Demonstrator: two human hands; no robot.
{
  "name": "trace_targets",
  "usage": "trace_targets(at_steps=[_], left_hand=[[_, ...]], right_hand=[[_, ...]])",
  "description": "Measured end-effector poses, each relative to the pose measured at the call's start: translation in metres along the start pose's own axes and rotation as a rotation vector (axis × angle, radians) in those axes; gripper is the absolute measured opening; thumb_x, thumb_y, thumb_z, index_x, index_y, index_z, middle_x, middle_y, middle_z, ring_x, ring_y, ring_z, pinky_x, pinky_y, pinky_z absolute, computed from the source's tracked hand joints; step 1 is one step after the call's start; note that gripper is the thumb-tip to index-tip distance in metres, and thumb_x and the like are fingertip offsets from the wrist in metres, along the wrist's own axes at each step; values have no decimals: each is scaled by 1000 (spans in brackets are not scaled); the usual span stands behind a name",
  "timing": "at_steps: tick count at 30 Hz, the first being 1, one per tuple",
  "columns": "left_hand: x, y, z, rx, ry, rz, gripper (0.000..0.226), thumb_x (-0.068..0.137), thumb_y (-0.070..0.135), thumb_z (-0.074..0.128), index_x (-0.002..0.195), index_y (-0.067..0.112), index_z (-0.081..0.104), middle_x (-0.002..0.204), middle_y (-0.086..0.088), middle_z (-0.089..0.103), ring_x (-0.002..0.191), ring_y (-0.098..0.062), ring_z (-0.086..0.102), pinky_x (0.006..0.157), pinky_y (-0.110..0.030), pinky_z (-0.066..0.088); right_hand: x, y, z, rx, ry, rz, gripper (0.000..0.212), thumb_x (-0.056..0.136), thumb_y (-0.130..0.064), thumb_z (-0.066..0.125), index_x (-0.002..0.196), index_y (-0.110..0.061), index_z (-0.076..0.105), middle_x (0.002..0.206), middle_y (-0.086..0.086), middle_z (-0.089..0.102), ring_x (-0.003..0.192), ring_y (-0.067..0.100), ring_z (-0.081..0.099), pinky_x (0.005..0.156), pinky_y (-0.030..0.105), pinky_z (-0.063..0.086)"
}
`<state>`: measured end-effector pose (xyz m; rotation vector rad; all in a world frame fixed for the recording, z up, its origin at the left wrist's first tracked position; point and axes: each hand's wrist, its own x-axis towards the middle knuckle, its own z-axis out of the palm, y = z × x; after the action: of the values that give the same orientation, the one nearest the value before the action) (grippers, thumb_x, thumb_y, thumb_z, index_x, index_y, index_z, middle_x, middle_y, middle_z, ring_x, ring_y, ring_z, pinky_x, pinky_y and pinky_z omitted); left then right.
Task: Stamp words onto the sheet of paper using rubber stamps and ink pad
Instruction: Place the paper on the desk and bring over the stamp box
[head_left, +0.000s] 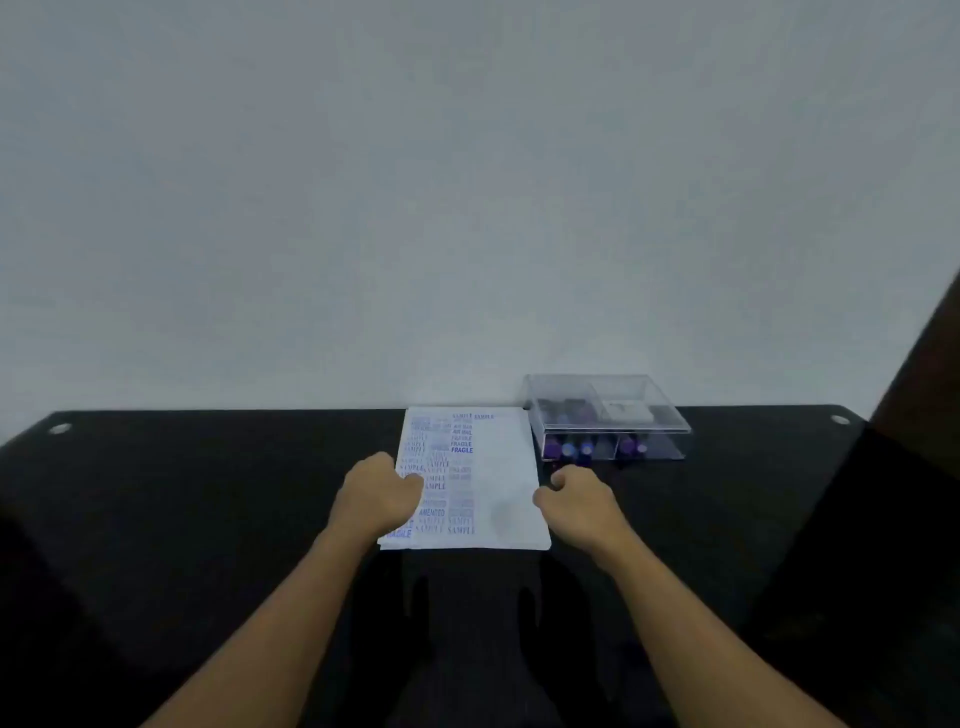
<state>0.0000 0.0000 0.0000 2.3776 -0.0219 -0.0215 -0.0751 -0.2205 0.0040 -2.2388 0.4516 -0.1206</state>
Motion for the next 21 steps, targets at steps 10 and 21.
trace_targets(at_steps=[10, 21], left_hand=[[35, -21, 26, -48, -51, -248, 22, 88, 24, 55, 71, 10, 51, 80, -6, 60, 73, -23, 56, 63, -29, 42], [54, -21, 31, -298, -8, -443, 6, 86, 8, 59, 87, 2, 61, 89, -12, 67, 81, -28, 69, 78, -46, 61]], right_hand=[[37, 10, 30, -21, 16, 207, 22, 89, -18, 53, 71, -12, 41, 78, 4, 52, 62, 16, 46, 52, 27, 36], [59, 3, 49, 37, 70, 345, 15, 87, -16, 55, 97, -6, 59, 110, 15, 66, 103, 35, 63, 91, 42, 53]])
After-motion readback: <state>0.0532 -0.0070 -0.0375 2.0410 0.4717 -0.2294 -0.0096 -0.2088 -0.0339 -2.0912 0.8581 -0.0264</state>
